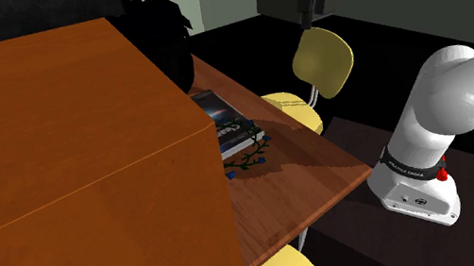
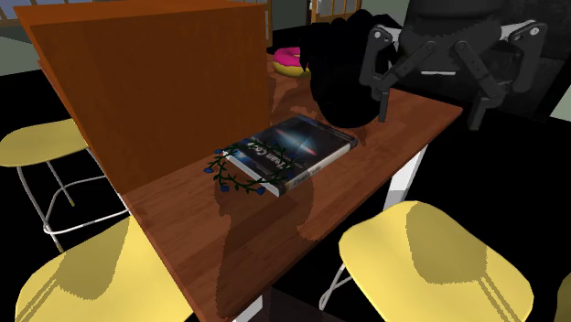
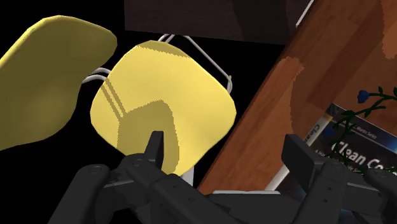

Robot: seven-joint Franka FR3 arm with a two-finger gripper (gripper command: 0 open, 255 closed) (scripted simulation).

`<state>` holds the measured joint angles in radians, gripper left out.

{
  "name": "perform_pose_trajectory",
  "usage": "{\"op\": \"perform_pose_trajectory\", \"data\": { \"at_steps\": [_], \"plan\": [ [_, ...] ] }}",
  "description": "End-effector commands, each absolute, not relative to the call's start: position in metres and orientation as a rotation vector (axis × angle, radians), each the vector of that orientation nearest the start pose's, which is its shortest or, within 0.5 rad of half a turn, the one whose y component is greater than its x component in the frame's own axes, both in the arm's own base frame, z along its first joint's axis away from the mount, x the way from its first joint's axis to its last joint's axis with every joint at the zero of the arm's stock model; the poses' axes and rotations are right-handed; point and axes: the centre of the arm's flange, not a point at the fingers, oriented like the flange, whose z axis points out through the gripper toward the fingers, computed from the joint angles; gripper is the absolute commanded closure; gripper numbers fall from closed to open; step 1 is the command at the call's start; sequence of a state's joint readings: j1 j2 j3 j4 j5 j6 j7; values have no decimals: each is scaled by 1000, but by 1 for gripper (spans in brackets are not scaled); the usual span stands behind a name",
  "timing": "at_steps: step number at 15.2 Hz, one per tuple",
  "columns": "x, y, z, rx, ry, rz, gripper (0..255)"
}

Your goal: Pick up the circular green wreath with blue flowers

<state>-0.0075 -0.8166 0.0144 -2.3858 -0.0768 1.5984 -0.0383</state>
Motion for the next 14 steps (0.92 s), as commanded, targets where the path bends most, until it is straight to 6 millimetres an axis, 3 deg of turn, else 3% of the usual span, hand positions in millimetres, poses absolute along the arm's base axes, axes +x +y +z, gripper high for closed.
{"op": "perform_pose_trajectory", "data": {
  "at_steps": [1,14],
  "plan": [
    [301,-5,589,-3228,-67,-44,0],
    [326,128,506,-3129,-165,-39,0]
  ]
}}
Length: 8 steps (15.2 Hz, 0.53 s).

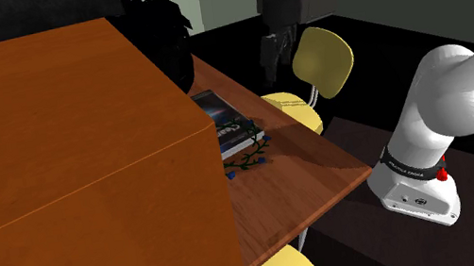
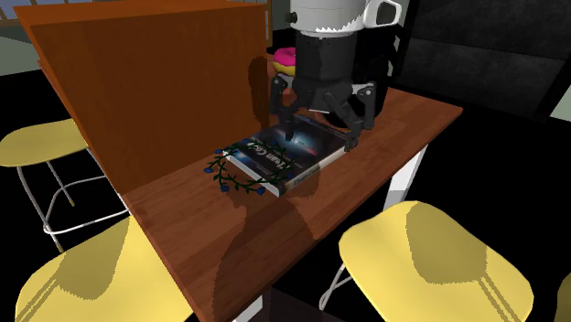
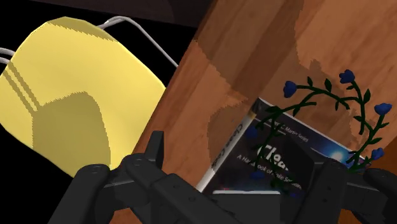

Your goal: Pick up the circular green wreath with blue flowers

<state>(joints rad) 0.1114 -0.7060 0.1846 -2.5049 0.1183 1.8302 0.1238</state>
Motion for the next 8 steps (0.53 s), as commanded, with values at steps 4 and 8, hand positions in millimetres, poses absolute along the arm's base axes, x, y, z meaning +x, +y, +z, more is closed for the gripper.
{"op": "perform_pose_trajectory", "data": {
  "at_steps": [4,8],
  "plan": [
    [331,171,483,-3097,-194,-38,0],
    [336,214,461,-3066,-222,-36,0]
  ]
}}
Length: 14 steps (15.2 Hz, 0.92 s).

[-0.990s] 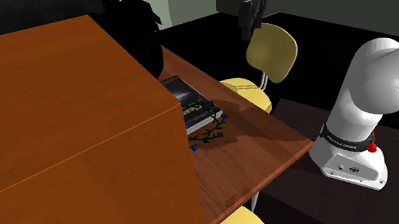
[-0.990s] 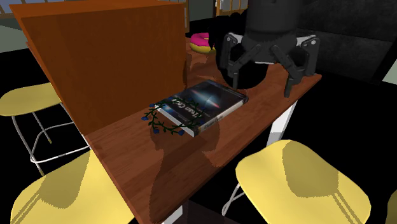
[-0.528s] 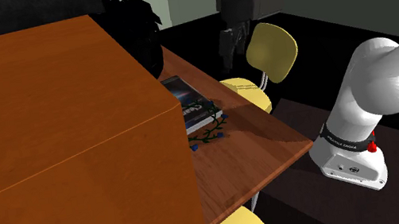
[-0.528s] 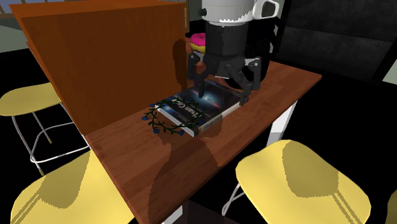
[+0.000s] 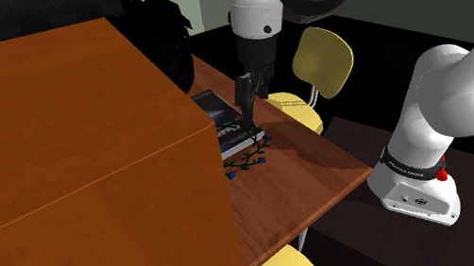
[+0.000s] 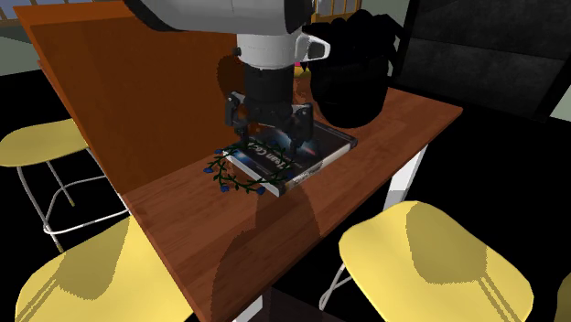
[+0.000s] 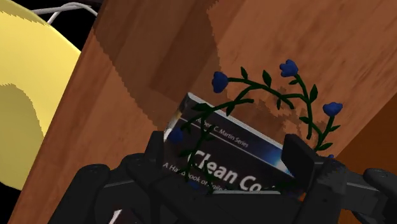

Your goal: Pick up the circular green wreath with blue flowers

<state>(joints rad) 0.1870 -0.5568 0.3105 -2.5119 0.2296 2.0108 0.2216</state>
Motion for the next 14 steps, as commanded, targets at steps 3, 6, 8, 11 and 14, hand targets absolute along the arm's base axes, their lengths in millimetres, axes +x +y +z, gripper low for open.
{"op": "perform_pose_trajectory", "data": {
  "at_steps": [3,6,8,11,14],
  "plan": [
    [339,247,445,-3042,-243,-35,0],
    [342,281,431,-3018,-264,-34,0],
    [343,303,421,-3002,-277,-33,0],
    [344,325,407,-2986,-290,-32,0],
    [344,325,391,-2986,-290,-32,0]
  ]
}}
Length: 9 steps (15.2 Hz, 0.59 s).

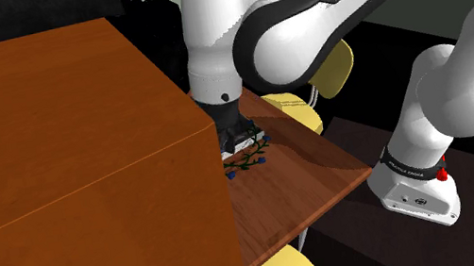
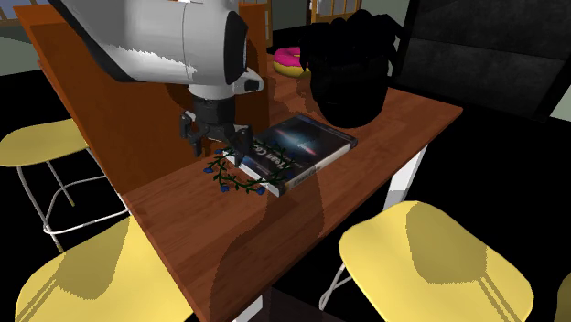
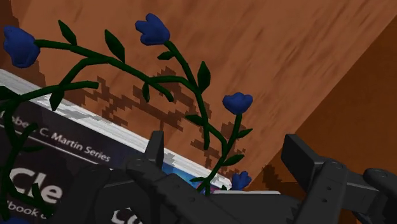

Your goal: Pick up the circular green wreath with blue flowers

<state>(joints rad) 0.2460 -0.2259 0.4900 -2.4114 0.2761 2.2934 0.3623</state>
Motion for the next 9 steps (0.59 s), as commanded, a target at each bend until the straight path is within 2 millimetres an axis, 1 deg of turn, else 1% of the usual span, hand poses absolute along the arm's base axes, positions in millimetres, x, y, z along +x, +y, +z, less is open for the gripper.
{"op": "perform_pose_trajectory", "data": {
  "at_steps": [1,4,6,7,9],
  "plan": [
    [344,325,386,-2986,-290,-32,0],
    [344,325,372,-2986,-290,-32,0],
    [344,325,372,-2986,-290,-32,0],
    [344,325,373,-2986,-290,-32,255],
    [344,325,373,-2986,-290,-32,255]
  ]
}}
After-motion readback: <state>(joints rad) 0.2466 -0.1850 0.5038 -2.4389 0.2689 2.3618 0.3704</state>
